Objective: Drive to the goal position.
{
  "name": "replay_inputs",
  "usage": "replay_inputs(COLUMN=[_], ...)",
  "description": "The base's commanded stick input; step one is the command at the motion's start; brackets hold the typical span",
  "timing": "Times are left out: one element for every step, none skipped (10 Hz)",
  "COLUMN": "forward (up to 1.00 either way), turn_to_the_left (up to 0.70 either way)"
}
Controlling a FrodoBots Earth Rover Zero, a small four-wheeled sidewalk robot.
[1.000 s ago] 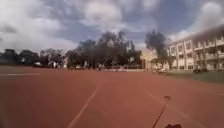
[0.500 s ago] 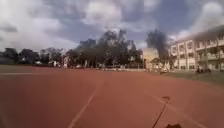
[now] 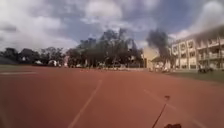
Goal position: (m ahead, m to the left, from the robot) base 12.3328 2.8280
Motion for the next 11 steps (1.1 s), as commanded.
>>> replay_inputs(forward=[0.70,0.70,0.70,0.70,0.70,0.70,0.70,0.70,0.70,0.70,0.70], turn_to_the_left=[0.00,0.00,0.00,0.00,0.00,0.00,0.00,0.00,0.00,0.00,0.00])
